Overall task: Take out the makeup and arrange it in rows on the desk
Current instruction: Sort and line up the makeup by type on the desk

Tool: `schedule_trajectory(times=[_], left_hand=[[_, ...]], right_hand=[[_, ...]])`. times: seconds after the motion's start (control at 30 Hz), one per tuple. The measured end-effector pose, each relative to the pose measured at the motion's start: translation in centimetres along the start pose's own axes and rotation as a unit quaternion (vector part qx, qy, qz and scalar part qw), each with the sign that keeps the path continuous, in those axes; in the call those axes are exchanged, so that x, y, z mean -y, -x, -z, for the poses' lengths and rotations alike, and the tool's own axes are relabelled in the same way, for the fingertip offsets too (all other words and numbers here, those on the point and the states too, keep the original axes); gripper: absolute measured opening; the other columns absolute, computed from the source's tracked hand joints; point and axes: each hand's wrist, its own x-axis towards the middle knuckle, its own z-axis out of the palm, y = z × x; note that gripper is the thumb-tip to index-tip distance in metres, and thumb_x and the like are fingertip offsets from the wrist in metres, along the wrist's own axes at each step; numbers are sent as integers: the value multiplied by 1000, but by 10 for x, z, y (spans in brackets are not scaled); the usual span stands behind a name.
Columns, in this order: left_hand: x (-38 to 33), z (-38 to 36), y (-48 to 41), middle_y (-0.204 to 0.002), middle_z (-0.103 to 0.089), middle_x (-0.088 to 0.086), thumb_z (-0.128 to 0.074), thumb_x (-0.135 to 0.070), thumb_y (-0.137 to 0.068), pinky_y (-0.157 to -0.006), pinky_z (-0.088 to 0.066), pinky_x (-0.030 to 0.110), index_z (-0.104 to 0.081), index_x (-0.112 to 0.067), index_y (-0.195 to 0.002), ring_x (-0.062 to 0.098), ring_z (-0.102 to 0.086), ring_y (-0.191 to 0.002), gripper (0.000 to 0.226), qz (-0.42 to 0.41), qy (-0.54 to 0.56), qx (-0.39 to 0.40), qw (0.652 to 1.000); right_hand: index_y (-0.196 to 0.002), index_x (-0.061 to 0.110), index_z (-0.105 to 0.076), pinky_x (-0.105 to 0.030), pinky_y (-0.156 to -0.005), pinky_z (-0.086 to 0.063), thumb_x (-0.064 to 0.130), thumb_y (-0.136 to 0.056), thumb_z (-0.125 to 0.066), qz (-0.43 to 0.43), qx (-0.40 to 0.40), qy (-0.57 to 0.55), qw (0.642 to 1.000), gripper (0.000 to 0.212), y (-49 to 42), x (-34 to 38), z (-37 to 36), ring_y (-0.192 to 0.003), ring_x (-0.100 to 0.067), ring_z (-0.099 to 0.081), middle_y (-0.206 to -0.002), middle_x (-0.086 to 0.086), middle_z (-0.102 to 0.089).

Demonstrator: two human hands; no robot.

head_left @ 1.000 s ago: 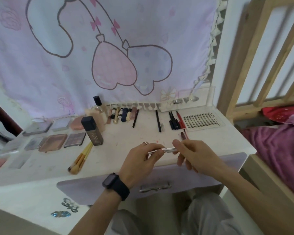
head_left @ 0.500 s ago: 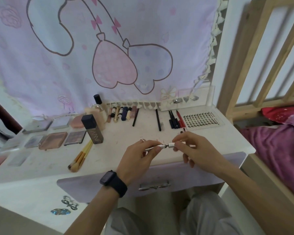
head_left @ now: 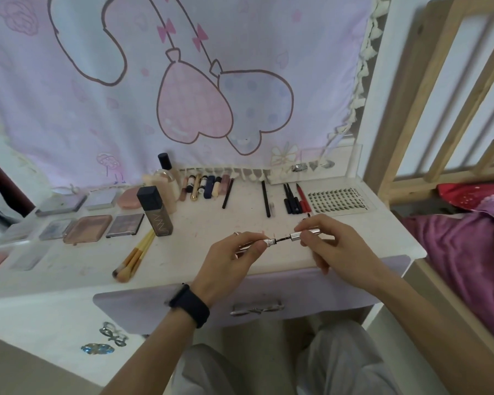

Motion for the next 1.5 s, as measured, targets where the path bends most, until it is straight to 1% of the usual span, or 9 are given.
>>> schedule_trajectory(times=[0.17,0.4,0.67,0.83,0.93,1.07,1.23,1.4,1.5], left_hand=[[-4,2,-2,-82,-63,-34,-53,-37,-98,-77,-38,10,-74,-25,-108,-11,-56,-82,26,26,22,25,999],[-4,4,-4,-107,-72,-19,-52,-40,-99,-92,-44,16,-75,-29,-104,-5,-61,-106,26,26,0,30,999],[-7,-1,-4,-103,-71,-19,-56,-36,-98,-85,-45,9,-70,-35,-100,-6,-61,-98,15,4,-32,25,999],[-8,1,-6,-105,-72,-19,-52,-39,-100,-92,-44,13,-74,-33,-98,-7,-60,-105,24,28,-27,46,998],[-11,2,-7,-102,-71,-19,-50,-39,-100,-83,-39,7,-74,-31,-96,-9,-59,-100,26,40,-35,49,997],[-16,0,-9,-101,-71,-18,-51,-38,-101,-86,-45,16,-74,-30,-96,-4,-61,-99,25,30,-65,49,996],[-16,-3,-10,-97,-71,-13,-52,-37,-100,-87,-51,40,-73,-30,-97,7,-63,-93,22,-7,-111,36,993],[-12,2,-11,-101,-72,-16,-50,-43,-100,-92,-50,34,-74,-31,-90,6,-64,-98,29,39,-53,41,997],[-7,9,-12,-82,-69,-18,-49,-47,-99,-74,-47,26,-75,-32,-88,11,-59,-75,32,55,-23,25,998]], right_hand=[[-102,36,-67,-23,-59,-53,23,-97,-62,56,-57,40,996,15,1,-2,-1,-63,-13,-61,-86,9,-67],[-99,46,-58,-16,-69,-54,21,-95,-63,133,-104,138,976,26,5,3,-2,-83,-7,-62,-100,29,-60],[-91,21,-67,-19,-57,-51,27,-99,-58,18,-64,33,997,13,1,-11,7,-56,-7,-60,-68,7,-66],[-95,37,-62,-19,-69,-56,19,-96,-62,87,-89,70,990,17,6,-10,6,-83,-9,-65,-92,18,-67],[-97,35,-61,-11,-72,-52,13,-95,-63,140,-111,118,977,22,9,-4,5,-92,-3,-63,-102,21,-64],[-90,27,-64,-12,-64,-50,22,-98,-60,81,-107,72,988,10,4,-10,9,-75,-5,-64,-85,11,-68],[-82,21,-64,-17,-57,-50,33,-100,-55,-9,-77,53,996,23,0,-20,9,-55,-8,-60,-67,14,-65],[-89,27,-63,-16,-63,-51,36,-96,-55,49,-139,36,988,14,7,-16,8,-70,-8,-63,-88,15,-67],[-92,29,-64,-18,-63,-52,43,-92,-54,57,-142,43,987,17,6,-12,14,-74,-11,-63,-96,23,-65]])
